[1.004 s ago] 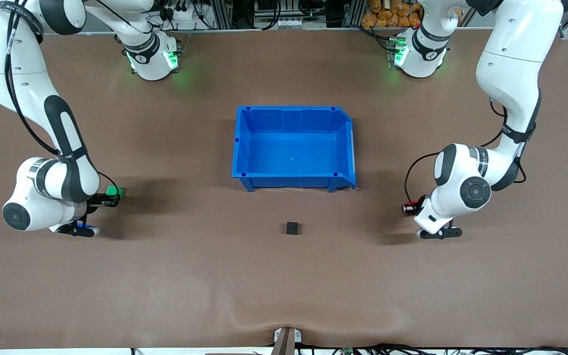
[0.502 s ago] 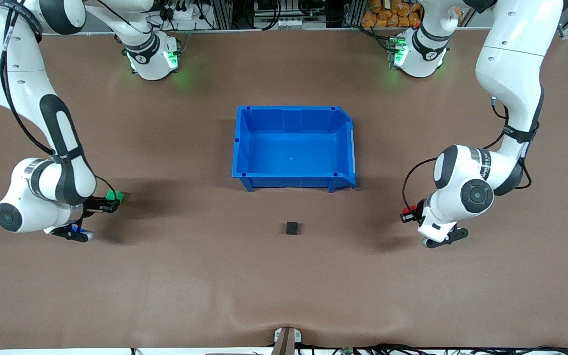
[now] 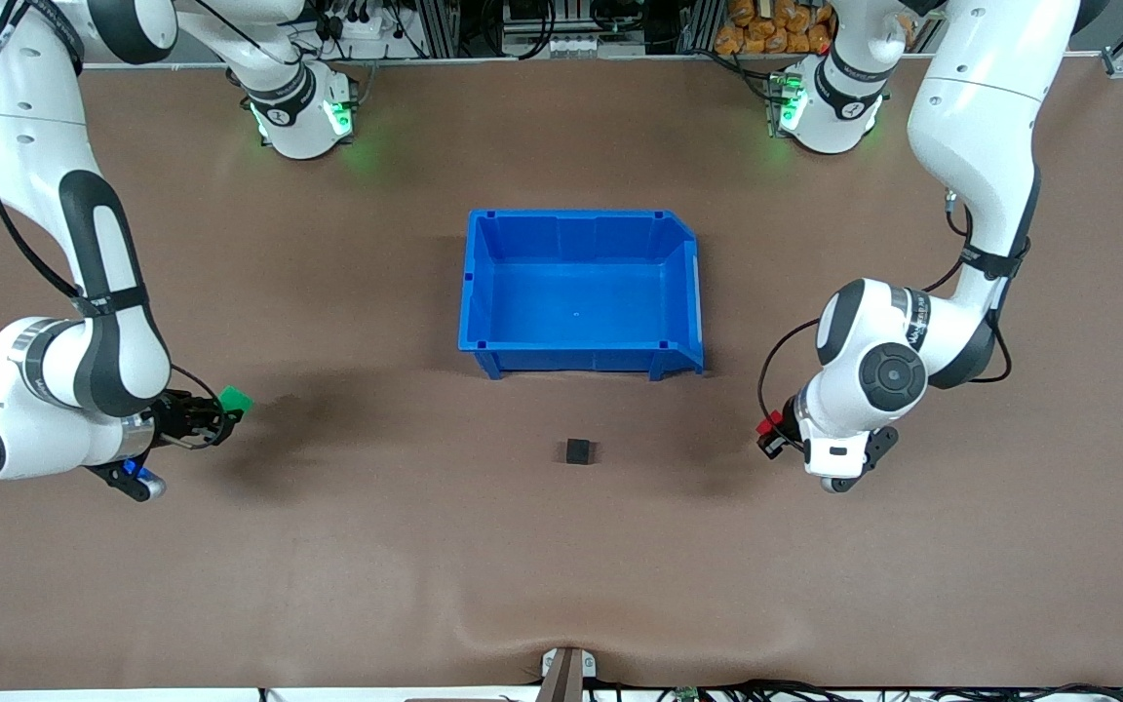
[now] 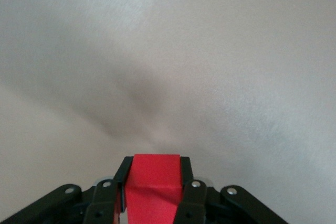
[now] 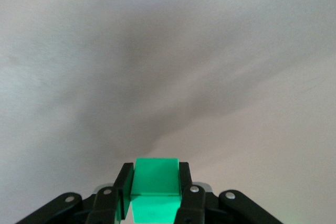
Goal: Attach green and red cubes to black cube
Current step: 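Carry the green cube with the right gripper while the left gripper carries the red cube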
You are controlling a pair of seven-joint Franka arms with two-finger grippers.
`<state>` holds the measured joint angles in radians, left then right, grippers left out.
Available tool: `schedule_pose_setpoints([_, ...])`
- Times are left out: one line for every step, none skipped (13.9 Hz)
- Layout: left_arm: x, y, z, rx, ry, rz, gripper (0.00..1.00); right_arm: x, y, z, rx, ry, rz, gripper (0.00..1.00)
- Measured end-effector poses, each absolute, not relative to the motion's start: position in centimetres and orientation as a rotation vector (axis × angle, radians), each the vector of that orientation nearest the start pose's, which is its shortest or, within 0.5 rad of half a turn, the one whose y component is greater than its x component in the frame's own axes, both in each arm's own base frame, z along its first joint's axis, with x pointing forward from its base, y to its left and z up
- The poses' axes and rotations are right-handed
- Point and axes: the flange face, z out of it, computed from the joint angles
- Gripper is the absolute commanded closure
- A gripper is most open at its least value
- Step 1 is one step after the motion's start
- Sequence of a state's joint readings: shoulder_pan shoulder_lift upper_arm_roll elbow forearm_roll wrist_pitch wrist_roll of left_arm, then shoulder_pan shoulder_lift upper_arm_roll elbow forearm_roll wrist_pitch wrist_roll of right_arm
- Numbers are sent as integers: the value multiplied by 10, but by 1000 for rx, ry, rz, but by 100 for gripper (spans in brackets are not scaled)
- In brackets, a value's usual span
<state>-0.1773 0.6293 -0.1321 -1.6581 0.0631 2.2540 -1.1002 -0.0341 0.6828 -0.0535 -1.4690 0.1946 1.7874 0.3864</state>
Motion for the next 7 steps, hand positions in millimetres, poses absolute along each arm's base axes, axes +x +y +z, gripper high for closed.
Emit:
schedule_pose_setpoints([652, -201, 243, -2873, -1281, 62, 100, 676, -31, 257, -2877, 844, 573, 100])
schedule_pose_setpoints([651, -210, 243, -2830, -1375, 60, 100, 677, -24, 258, -2857, 884, 574, 100])
schedule_pose_setpoints([651, -220, 244, -2784, -1471, 60, 100, 678, -18, 259, -2832, 932, 577, 100])
schedule_pose_setpoints([651, -230, 243, -2733, -1550, 73, 100, 679, -10, 261, -2806, 989, 581, 100])
schedule_pose_setpoints([650, -240, 240, -2691, -1607, 85, 100, 680, -2, 262, -2786, 1044, 585, 100])
schedule_pose_setpoints([649, -254, 237, -2663, -1652, 90, 100, 681, 7, 263, -2769, 1094, 588, 100])
schedule_pose_setpoints([649, -271, 235, -2635, -1708, 88, 100, 682, 18, 264, -2747, 1142, 591, 100])
